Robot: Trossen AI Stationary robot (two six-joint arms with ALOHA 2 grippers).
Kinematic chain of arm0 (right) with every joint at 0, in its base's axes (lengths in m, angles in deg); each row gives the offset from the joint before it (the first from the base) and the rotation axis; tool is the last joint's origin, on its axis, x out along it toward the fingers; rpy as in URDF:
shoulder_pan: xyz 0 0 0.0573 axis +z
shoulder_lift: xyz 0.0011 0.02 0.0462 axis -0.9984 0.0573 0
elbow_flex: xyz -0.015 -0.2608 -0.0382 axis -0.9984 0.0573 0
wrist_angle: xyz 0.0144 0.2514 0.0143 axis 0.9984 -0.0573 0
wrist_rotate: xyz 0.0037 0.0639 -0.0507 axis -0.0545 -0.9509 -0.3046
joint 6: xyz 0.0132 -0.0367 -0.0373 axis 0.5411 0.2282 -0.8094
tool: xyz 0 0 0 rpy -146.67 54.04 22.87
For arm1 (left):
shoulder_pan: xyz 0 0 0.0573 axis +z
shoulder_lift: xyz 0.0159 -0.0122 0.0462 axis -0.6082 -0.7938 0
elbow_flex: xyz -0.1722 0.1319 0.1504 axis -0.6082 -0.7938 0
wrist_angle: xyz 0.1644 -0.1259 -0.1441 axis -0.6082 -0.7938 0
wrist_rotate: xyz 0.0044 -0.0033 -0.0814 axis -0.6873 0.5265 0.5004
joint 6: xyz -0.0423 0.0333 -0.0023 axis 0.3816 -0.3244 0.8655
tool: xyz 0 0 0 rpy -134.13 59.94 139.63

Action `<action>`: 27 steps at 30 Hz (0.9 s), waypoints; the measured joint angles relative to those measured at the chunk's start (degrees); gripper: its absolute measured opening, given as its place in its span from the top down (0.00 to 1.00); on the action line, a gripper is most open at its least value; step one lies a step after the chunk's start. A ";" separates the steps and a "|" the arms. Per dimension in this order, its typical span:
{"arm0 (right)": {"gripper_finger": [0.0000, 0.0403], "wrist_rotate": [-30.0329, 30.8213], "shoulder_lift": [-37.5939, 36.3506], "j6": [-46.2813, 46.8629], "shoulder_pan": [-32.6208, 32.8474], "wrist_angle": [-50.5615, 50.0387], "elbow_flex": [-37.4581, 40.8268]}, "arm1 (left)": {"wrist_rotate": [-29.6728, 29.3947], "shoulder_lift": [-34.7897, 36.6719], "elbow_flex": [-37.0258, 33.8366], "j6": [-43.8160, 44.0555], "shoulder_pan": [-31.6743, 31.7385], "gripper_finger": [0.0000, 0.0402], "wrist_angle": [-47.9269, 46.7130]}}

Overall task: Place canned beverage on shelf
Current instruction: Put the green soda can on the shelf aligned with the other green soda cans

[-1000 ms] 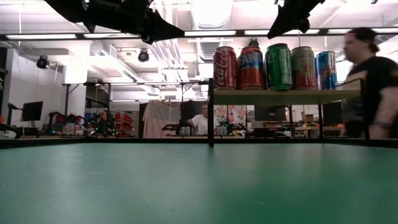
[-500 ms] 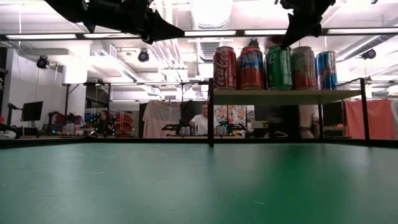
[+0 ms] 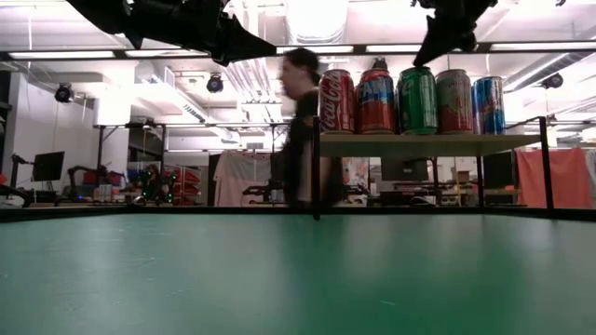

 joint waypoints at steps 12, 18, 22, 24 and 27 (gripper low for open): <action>0.97 5.21 1.70 -2.59 -0.02 9.75 0.10 | 0.00 0.00 0.00 0.00 0.00 1.00 0.00; 0.97 5.88 3.69 -2.46 -0.01 7.79 0.16 | -0.02 0.00 0.00 0.00 0.00 1.00 0.00; 0.97 5.49 4.07 -1.93 0.00 6.57 0.12 | -0.02 0.00 0.00 0.00 0.00 1.00 0.00; 0.97 5.36 4.02 -1.93 0.00 6.02 0.10 | 0.00 0.00 0.02 0.00 0.00 1.00 0.00; 0.97 3.13 3.78 -1.99 -0.02 5.71 0.06 | -0.02 0.00 0.02 0.00 0.00 1.00 0.00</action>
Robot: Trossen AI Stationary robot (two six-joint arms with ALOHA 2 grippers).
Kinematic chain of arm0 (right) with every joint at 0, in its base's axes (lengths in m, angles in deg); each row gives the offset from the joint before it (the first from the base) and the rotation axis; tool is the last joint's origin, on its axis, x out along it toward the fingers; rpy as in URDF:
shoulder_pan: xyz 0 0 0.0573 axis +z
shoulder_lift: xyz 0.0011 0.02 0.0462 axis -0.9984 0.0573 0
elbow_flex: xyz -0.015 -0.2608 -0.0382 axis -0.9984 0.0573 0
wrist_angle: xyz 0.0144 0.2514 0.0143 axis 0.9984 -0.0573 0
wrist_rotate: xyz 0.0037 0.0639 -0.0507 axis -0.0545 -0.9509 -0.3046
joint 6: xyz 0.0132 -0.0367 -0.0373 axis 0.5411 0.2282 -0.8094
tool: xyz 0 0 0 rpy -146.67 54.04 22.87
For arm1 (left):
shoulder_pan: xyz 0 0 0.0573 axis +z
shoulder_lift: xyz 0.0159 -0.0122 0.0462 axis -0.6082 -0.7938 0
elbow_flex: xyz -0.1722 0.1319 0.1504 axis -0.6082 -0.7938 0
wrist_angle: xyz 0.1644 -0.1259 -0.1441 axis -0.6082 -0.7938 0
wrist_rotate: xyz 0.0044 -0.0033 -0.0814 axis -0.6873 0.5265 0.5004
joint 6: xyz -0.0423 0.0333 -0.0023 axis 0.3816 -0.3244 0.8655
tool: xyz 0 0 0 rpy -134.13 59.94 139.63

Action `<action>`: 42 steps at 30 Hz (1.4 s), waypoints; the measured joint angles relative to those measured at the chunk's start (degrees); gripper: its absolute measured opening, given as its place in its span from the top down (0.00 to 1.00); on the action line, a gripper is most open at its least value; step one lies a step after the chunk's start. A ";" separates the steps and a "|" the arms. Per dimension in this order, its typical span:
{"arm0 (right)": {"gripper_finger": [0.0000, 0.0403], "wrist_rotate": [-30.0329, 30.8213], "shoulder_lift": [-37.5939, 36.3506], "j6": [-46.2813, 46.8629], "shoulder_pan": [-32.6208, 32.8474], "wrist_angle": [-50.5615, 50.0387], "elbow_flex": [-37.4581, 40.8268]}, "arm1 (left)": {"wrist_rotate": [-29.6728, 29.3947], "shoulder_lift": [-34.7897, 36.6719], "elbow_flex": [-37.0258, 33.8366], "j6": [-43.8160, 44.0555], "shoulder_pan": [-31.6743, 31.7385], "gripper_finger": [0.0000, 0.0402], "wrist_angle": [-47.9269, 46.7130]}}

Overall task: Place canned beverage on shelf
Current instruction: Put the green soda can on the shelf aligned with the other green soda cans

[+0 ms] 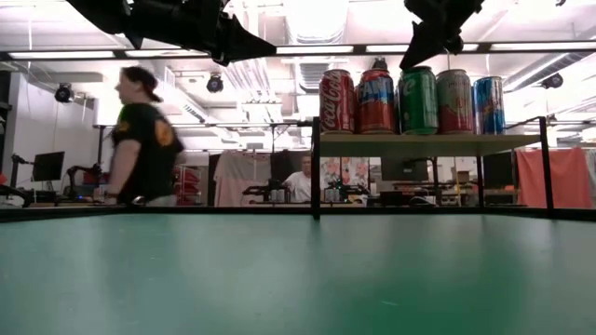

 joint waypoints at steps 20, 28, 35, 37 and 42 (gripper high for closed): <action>0.97 -3.32 -2.29 -1.48 0.02 -3.29 0.10 | 0.01 0.00 0.00 0.00 0.00 1.00 0.00; 0.97 -3.40 -3.33 -1.46 0.02 -4.47 0.13 | 0.02 0.00 0.00 0.01 -0.02 1.00 0.00; 0.97 -3.32 -4.17 -1.52 0.02 -5.75 0.17 | 0.00 0.00 0.00 0.00 0.00 1.00 -0.02; 0.97 -3.29 -4.43 -1.56 0.02 -6.08 0.17 | 0.02 0.00 0.00 0.00 0.00 1.00 0.00; 0.97 -3.29 -4.77 -2.00 0.02 -6.14 0.17 | 0.02 0.00 -0.02 0.00 -0.02 1.00 0.00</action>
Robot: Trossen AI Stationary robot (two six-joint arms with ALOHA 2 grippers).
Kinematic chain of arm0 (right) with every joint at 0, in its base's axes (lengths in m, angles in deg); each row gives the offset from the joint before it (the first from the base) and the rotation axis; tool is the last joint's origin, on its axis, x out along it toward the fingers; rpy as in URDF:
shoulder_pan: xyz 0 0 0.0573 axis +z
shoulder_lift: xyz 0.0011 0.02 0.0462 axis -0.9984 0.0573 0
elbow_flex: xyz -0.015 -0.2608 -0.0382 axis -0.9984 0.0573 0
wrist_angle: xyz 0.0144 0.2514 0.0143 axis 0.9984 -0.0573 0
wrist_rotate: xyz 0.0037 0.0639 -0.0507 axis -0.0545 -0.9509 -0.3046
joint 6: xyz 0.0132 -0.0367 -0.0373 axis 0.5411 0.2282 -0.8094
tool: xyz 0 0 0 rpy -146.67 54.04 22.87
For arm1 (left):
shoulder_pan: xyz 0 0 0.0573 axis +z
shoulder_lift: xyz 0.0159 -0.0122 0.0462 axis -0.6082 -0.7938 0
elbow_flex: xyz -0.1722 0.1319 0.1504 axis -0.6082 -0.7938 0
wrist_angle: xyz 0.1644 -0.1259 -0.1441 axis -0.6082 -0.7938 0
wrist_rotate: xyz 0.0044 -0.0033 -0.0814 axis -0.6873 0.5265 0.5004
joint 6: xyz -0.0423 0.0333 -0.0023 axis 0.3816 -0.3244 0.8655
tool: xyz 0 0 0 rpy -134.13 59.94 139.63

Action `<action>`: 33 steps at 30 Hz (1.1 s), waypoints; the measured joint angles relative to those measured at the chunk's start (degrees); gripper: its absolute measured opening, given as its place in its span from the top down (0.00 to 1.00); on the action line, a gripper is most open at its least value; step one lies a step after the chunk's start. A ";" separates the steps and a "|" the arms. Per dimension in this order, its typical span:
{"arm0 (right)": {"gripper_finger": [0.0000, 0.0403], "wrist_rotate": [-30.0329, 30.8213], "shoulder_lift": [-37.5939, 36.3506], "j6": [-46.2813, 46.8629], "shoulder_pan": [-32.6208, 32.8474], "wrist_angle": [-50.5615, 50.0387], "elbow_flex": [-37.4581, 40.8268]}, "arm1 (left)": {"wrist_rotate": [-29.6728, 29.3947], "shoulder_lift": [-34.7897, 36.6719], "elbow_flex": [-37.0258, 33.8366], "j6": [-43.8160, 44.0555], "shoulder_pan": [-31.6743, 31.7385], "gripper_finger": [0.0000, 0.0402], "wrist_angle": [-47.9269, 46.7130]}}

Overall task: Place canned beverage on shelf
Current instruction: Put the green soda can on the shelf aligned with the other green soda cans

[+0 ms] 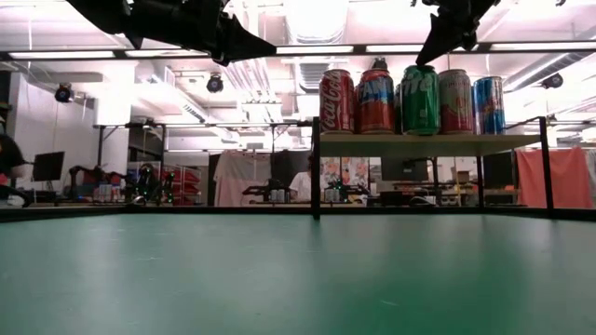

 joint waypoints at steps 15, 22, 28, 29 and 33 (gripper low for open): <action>0.97 -0.38 -0.31 -0.02 0.00 1.35 0.02 | -0.02 0.00 0.02 0.00 0.00 1.00 0.89; 0.97 -3.49 -1.84 0.69 0.00 -0.11 0.02 | 0.00 0.01 0.04 1.16 0.01 1.00 4.06; 0.97 -2.83 -2.31 3.26 -0.02 -5.14 0.02 | 0.00 0.02 0.04 1.29 0.01 1.00 5.10; 0.97 -2.22 -2.24 3.60 -0.02 -5.64 0.02 | 0.00 0.02 0.04 1.29 0.02 1.00 5.26; 0.97 1.66 -1.72 3.42 -0.01 -5.59 0.02 | 0.00 0.02 0.04 1.29 0.02 1.00 5.46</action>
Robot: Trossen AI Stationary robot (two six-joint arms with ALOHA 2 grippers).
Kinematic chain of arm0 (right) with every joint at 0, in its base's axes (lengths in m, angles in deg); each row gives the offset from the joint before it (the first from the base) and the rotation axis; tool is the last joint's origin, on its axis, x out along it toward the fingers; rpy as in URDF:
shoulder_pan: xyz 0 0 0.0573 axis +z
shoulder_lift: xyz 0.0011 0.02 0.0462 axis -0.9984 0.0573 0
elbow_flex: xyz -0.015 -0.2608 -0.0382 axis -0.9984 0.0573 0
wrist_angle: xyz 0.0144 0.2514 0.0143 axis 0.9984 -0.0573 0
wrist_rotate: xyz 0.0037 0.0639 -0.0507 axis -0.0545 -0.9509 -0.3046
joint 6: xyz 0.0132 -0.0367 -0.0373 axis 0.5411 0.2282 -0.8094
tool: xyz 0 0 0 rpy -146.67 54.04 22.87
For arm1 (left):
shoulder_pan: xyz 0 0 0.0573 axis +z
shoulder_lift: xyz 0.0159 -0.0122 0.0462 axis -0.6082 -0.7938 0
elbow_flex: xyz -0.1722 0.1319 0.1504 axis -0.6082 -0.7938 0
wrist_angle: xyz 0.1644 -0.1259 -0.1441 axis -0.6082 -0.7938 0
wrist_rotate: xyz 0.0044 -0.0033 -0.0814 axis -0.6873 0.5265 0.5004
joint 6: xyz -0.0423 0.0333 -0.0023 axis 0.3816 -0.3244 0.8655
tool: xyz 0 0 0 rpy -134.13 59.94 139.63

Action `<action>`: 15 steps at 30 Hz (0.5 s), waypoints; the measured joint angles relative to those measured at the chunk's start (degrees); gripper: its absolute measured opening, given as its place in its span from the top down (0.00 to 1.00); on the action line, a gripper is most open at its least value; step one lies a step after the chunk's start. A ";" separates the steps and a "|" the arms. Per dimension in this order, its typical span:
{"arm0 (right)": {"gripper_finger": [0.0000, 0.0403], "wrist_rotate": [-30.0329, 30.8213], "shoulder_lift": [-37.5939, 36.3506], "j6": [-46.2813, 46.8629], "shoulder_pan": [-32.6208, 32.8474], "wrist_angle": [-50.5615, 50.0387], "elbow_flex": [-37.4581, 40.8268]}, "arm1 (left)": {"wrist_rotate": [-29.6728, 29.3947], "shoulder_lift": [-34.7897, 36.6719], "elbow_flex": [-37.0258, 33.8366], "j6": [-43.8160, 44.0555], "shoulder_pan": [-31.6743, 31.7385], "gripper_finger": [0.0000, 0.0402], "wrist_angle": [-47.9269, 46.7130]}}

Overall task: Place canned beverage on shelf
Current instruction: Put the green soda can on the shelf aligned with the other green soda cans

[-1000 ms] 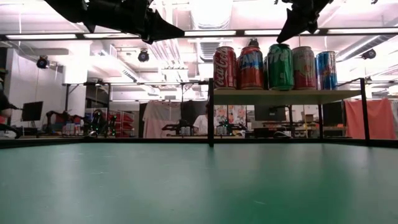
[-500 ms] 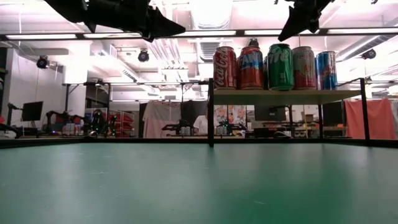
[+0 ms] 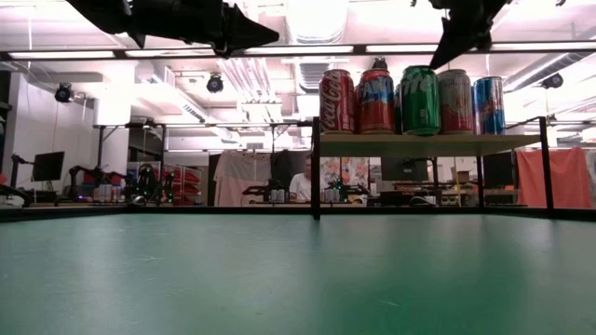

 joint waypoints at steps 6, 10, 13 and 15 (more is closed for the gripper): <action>0.97 4.30 0.42 -2.01 0.01 -0.01 0.00 | 0.00 0.00 0.00 0.02 -0.01 1.00 0.26; 0.97 4.48 0.43 -2.48 -0.01 0.08 0.00 | 0.00 0.00 0.00 0.02 -0.02 1.00 0.24; 0.97 4.48 0.41 -2.50 -0.02 0.38 0.00 | 0.00 0.00 0.00 0.02 -0.02 1.00 0.25; 0.97 4.48 0.43 -2.43 0.00 0.38 -0.01 | 0.00 0.00 0.00 0.02 -0.01 1.00 0.18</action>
